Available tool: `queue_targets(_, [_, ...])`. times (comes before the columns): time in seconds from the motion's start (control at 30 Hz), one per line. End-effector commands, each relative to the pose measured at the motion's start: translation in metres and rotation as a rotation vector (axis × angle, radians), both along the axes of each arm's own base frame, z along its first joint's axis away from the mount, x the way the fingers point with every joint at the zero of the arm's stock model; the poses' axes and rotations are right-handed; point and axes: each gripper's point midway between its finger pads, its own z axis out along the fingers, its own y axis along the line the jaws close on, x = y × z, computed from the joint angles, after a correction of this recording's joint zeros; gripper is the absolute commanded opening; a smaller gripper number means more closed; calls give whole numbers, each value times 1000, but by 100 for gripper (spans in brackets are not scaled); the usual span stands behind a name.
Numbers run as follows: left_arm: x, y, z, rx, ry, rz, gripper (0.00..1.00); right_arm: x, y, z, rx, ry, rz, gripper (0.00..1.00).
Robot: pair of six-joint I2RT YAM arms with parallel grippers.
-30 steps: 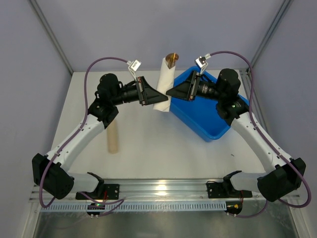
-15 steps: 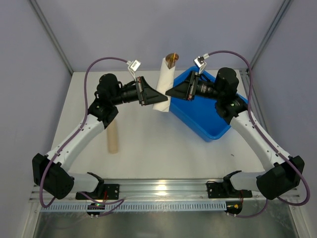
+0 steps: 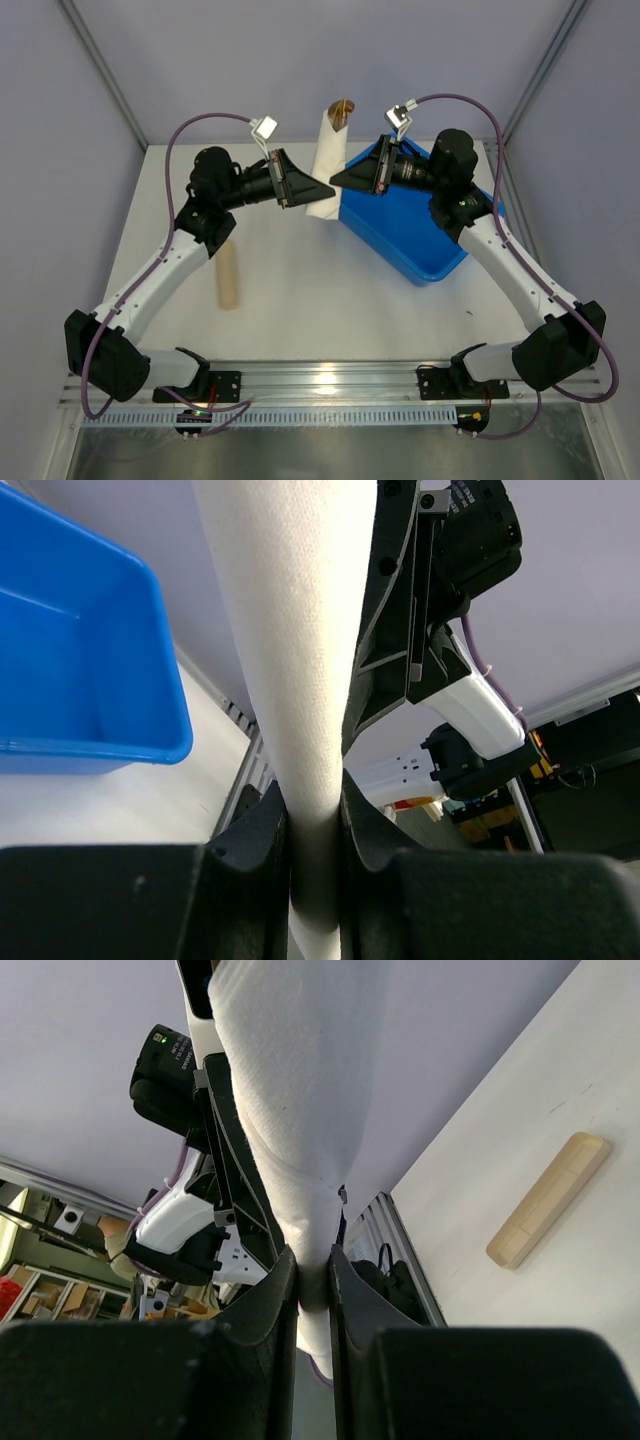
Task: Place the utensils on the paper napkin and roll it up
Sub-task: Roll the napkin.
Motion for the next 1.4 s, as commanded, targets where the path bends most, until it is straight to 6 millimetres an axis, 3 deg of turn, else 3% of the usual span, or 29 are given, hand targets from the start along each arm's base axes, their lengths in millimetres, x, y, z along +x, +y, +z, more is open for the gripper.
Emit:
queue_targets(0.0, [-18,-1,21,-42,-98,-84,0,0,-1,31,68,-77,-6,3])
queue_targets(0.17, [-15,0,21,-38,-96,-73,1,2,-3,29,62,-76,-27,4])
queue_targets(0.5, [-13,1,20,-36,-100,-70,38,-3,-3,31,74,-78,-3,4])
queue_targets(0.6, [-14,1,21,-36,-105,-68,43,-5,-3,30,81,-80,-1,4])
queue_targets(1.07, [-8,3,14,-7,-98,-25,54,-8,-4,30,71,-81,-1,4])
queue_targets(1.37, [-1,17,9,33,-120,77,67,-9,-6,24,31,-74,-11,4])
